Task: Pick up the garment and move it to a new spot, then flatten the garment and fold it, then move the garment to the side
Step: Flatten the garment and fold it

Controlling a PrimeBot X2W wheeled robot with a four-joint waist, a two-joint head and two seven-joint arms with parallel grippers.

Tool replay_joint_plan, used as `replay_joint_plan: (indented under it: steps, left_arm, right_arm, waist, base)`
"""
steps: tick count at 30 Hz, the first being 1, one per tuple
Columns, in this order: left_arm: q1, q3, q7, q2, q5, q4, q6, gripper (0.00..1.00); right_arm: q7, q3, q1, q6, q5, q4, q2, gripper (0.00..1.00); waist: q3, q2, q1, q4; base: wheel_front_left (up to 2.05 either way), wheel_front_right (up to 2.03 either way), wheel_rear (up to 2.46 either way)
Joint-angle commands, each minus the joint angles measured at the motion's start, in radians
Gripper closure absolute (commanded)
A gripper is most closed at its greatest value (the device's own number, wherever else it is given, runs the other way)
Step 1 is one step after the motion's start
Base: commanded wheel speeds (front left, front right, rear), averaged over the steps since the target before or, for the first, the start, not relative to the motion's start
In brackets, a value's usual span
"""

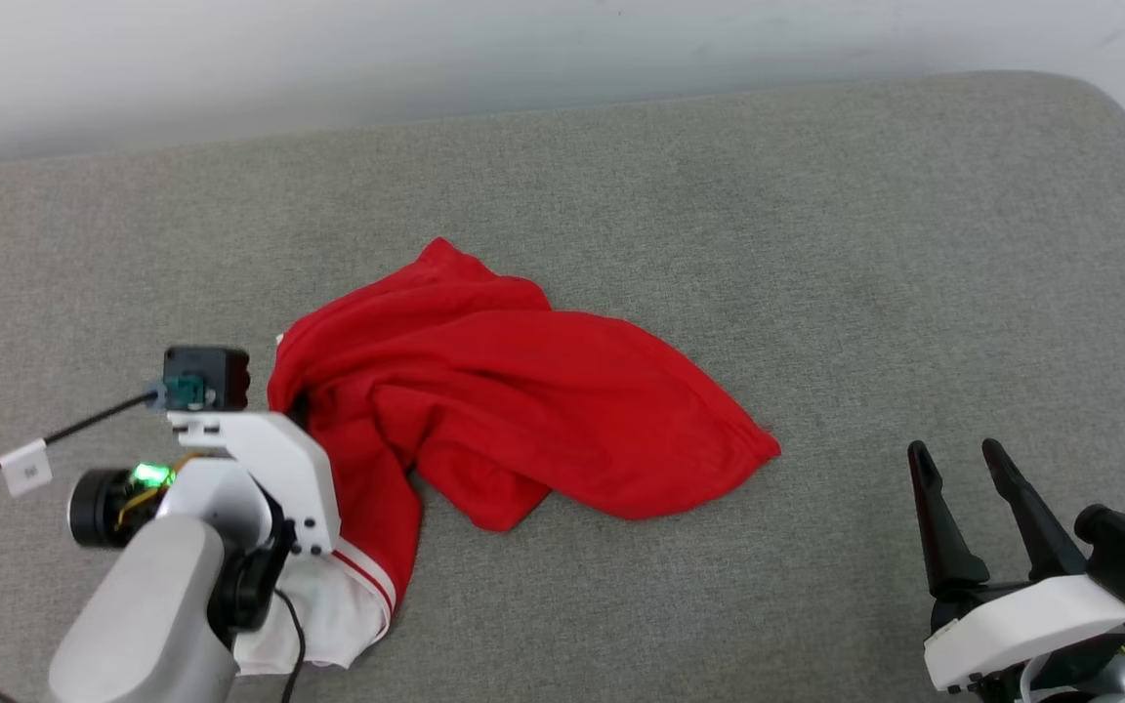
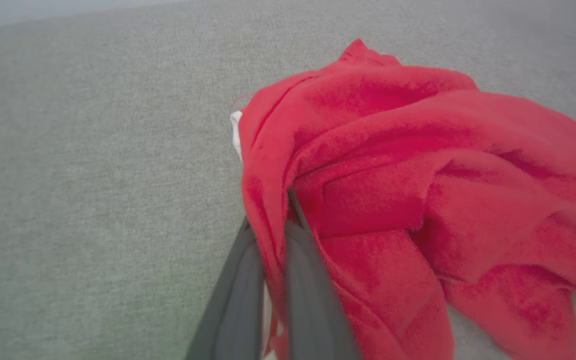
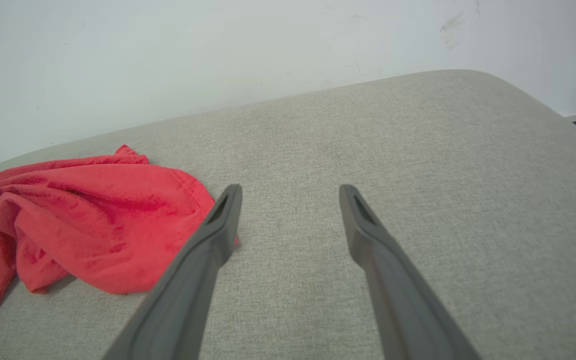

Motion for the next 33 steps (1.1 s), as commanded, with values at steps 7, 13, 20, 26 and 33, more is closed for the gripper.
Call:
replay_joint_plan:
  steps: [7, 13, 20, 26, 33]
  left_arm:
    - [0.068, -0.011, -0.067, -0.023, -0.005, 0.029, -0.006, 0.0]
    - [0.108, -0.03, -0.2, -0.046, 0.043, -0.029, 0.013, 0.0]
    - [0.184, -0.065, -0.305, -0.065, 0.101, -0.136, 0.063, 0.0]
    - [0.179, -0.14, -0.25, -0.058, 0.13, -0.212, 0.027, 0.0]
    - [0.067, -0.255, -0.057, -0.051, 0.135, -0.199, -0.098, 0.0]
  right_arm:
    - [-0.017, -0.008, -0.01, 0.0, -0.011, -0.002, 0.001, 0.0]
    - [-0.006, -0.017, 0.01, 0.0, -0.023, -0.004, 0.001, 0.0]
    - [0.018, -0.026, 0.044, 0.0, -0.033, -0.017, 0.001, 0.0]
    - [0.038, -0.027, 0.063, 0.0, -0.034, -0.037, 0.001, 0.0]
    - [0.042, -0.018, 0.039, 0.0, -0.033, -0.05, 0.001, 0.0]
  waist:
    - [-0.01, 0.0, -0.0001, 0.019]
    - [-0.056, 0.0, -0.0001, 0.04]
    - [-0.121, 0.0, -0.0001, 0.065]
    - [-0.132, 0.0, -0.0001, 0.077]
    - [-0.094, 0.0, -0.0001, 0.064]
  base:
    - [0.0, 0.0, 0.0]
    - [0.0, 0.0, 0.0]
    - [0.0, 0.0, 0.0]
    - [0.0, 0.0, 0.0]
    - [0.0, 0.0, 0.0]
